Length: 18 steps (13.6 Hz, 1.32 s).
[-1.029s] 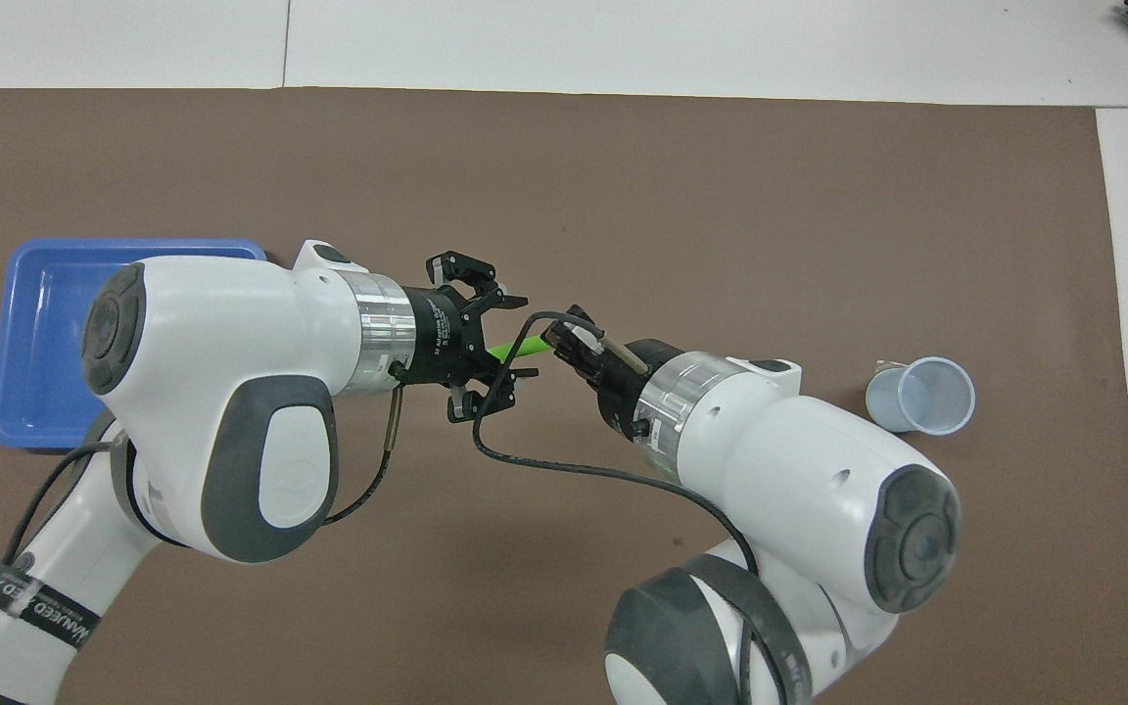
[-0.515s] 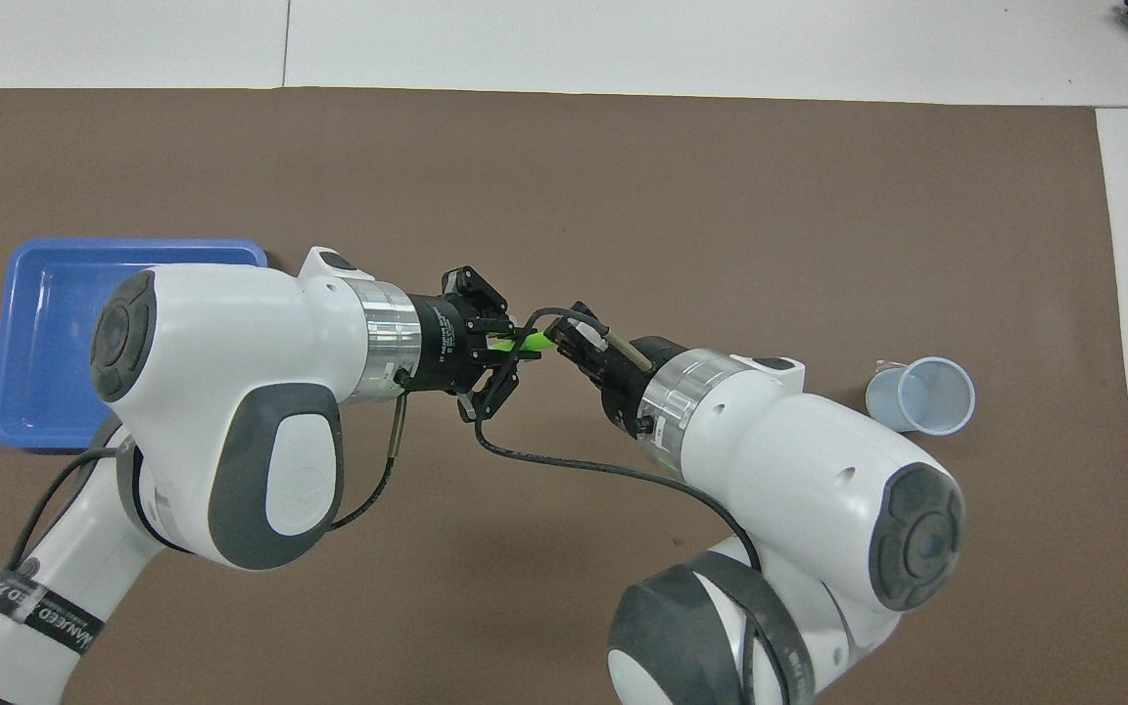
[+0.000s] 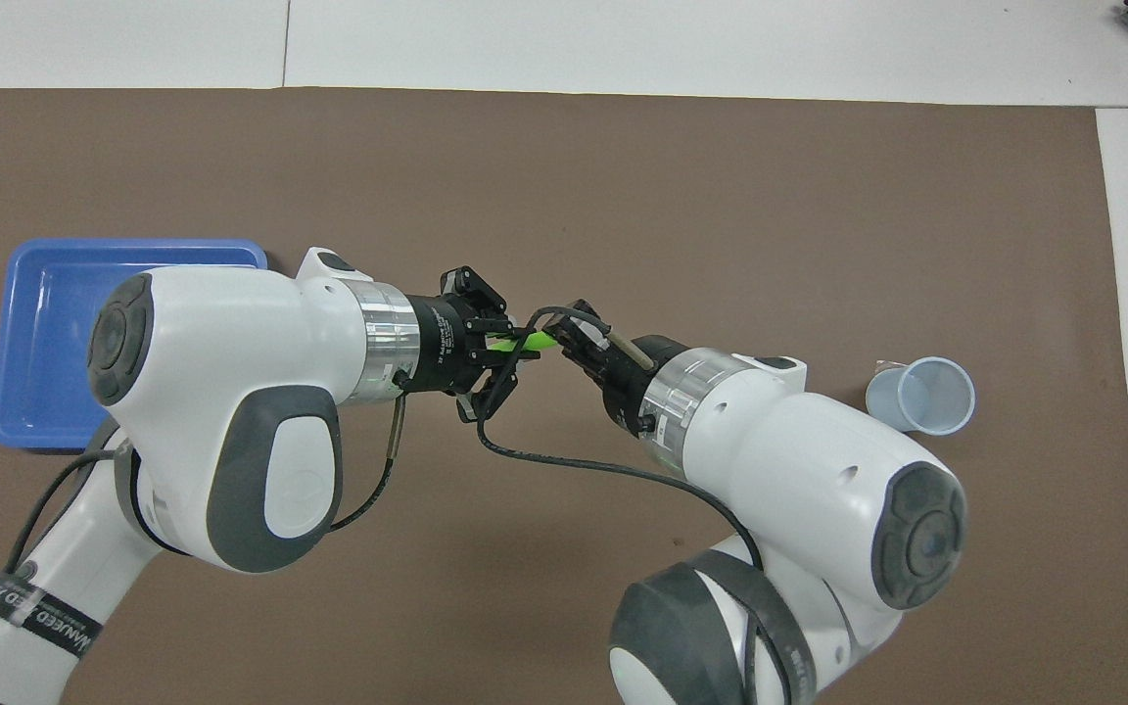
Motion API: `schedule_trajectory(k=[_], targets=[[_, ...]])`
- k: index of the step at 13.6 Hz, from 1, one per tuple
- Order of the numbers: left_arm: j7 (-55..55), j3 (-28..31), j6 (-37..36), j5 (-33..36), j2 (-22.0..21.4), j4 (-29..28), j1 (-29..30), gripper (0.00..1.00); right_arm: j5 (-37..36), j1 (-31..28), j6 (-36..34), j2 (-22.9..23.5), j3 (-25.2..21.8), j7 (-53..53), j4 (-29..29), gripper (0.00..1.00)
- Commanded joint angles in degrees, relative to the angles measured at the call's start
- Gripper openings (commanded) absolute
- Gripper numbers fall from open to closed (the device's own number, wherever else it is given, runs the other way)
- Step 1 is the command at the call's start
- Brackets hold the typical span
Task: Right arm passes pens to left for tray arrangement
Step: 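Grasp the green pen from the right gripper with the left gripper, then lay the green pen in the tray with the left gripper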
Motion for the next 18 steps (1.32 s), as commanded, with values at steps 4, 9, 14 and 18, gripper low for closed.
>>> schedule_trajectory(k=[4,9,14,18], targets=[[4.79,0.94,0.01,-0.84,-2.36,-1.79,0.18,0.0,0.67,-3.41,-8.37,0.9,-0.24,-10.88,3.84,1.0],[33.58,1.03,-12.61,-0.58,-4.73,-3.2,5.09,0.0,-9.77,-8.68,-22.15,1.16,-0.24,-24.08,8.84,1.0],[60.84,1.03,-27.21,9.86,-6.49,-3.55,12.73,0.0,-12.85,-13.34,-40.77,1.08,-0.94,-36.55,16.39,1.0],[78.96,1.12,-31.19,20.67,-6.75,-3.46,18.45,0.0,-18.21,-11.51,-54.68,2.12,-8.57,-51.05,23.77,1.0]])
